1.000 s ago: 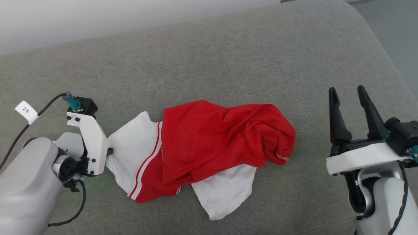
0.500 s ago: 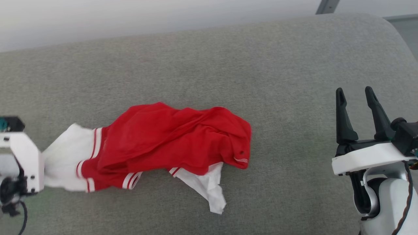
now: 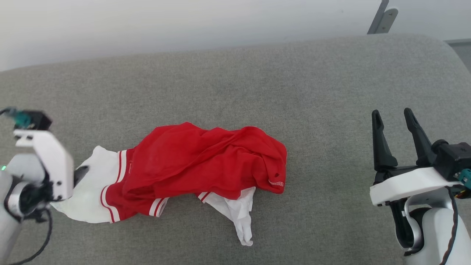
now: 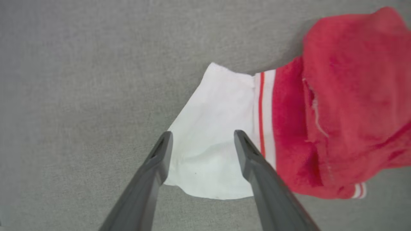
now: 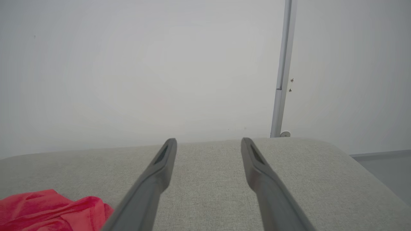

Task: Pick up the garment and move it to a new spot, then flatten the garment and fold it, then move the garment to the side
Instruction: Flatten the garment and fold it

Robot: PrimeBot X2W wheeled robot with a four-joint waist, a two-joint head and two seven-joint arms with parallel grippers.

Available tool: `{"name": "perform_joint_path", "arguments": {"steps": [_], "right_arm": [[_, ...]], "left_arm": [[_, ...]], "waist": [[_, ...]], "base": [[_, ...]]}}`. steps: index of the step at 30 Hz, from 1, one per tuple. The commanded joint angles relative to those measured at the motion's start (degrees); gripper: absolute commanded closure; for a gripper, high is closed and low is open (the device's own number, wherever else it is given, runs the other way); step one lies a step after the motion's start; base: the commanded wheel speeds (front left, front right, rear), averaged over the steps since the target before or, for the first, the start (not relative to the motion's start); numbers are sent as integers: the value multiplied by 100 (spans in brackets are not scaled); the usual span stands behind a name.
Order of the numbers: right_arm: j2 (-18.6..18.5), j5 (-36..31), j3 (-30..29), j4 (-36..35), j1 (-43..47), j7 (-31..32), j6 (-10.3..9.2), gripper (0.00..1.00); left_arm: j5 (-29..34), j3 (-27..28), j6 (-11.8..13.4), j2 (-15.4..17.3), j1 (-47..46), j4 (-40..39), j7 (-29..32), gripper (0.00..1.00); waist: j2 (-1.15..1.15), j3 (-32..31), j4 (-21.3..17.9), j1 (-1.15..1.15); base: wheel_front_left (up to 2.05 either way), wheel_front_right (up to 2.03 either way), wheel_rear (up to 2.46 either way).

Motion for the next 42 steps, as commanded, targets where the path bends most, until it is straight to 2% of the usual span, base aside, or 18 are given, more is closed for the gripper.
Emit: {"name": "perform_joint_path", "arguments": {"steps": [1,4,10,15,18,24,31,32,33,38,42], "right_arm": [[-1,-24,18,-2,67,13,-4,0],[-1,15,59,-4,73,3,-4,0],[-1,75,129,3,63,-51,-4,0],[-2,182,173,35,18,-104,-4,0],[1,250,225,75,-28,-151,-3,0],[1,374,341,205,-131,-283,-4,0],[1,442,426,368,-211,-433,-4,0],[1,453,428,399,-228,-454,-4,0],[0,457,429,427,-239,-476,-4,0],[0,430,395,512,-275,-529,-4,0],[0,403,348,539,-276,-553,-4,0]], "left_arm": [[58,-25,51,-2,-76,-150,80,0],[94,-102,99,-59,-231,-746,285,0],[-148,-306,131,-373,-322,-1849,782,0],[-32,-675,158,-552,-284,-2390,1126,0],[108,-851,107,-567,-243,-2417,1182,0],[280,-1067,-43,-631,-208,-1962,1094,0],[495,-1280,-301,-696,-288,-1344,944,0],[441,-1290,-349,-725,-299,-1253,938,80],[408,-1290,-378,-746,-323,-1166,921,100],[270,-1186,-494,-738,-551,-1073,983,100],[100,-1002,-454,-707,-752,-1256,1013,100]], "waist": [[0,-38,-4,0],[0,-84,-53,0],[0,-105,-284,0],[0,14,-559,0],[0,131,-738,0],[0,384,-1040,0],[0,572,-1190,0],[0,588,-1197,0],[0,601,-1197,0],[0,622,-1161,0],[0,601,-1093,0]], "base": [[0,0,0],[0,0,0],[0,0,0],[0,0,0],[0,0,0],[0,0,0],[0,0,0],[0,0,0],[0,0,0],[0,0,0],[0,0,0]]}}
